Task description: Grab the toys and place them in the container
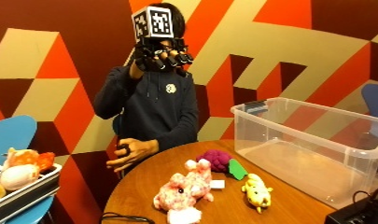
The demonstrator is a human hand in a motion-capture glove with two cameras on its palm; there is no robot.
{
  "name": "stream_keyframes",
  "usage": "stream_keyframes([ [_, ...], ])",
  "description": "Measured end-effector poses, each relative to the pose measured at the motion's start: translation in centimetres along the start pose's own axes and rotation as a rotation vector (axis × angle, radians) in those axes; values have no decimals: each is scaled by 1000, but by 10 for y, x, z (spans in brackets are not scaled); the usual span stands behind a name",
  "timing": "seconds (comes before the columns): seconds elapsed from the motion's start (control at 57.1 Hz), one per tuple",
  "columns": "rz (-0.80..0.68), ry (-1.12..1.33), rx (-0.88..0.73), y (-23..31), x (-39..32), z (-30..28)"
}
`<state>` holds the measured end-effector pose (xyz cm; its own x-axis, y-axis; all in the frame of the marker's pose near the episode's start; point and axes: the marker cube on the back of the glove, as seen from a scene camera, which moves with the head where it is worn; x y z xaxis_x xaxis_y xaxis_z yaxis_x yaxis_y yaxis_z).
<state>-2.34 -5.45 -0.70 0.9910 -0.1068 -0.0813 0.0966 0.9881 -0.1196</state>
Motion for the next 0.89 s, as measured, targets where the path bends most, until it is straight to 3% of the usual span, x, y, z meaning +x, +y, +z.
stream_keyframes([
  [0.508,31,-13,-312,-93,72,127],
  [0.683,-32,-108,-399,-119,89,201],
  [0.893,30,-262,-544,-117,85,285],
])
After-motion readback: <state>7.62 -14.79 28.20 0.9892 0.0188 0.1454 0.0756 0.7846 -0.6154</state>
